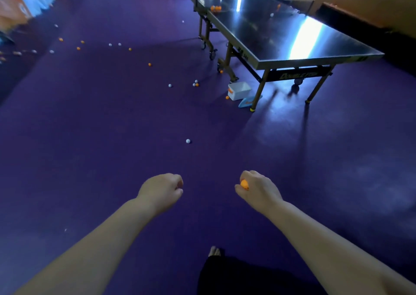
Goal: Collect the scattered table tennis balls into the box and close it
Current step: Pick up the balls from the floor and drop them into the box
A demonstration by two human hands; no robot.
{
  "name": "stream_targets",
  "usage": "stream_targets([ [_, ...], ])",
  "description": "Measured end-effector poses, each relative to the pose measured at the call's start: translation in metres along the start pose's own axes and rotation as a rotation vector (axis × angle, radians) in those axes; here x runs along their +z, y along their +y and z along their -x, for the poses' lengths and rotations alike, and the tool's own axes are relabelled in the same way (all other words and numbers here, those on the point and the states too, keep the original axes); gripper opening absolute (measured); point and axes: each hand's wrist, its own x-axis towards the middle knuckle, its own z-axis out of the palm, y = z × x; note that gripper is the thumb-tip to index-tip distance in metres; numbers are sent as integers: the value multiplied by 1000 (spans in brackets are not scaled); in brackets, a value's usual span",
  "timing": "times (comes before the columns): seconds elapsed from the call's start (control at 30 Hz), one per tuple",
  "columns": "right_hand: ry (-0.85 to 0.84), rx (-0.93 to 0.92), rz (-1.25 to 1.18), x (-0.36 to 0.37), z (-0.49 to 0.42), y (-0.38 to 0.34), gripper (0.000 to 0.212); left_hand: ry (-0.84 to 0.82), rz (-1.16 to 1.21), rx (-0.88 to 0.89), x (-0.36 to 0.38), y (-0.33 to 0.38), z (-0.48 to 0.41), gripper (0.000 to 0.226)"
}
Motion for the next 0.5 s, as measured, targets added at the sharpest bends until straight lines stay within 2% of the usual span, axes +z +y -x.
stream_targets([
  [0.3, -51, -27, 46, -72, -204, 47, 17, 56, 131, -156, -34, 16, -179, 23],
  [0.5, -93, -107, 81, -82, -334, 41, 20, 73, 183, -223, -54, -12, -285, 22],
])
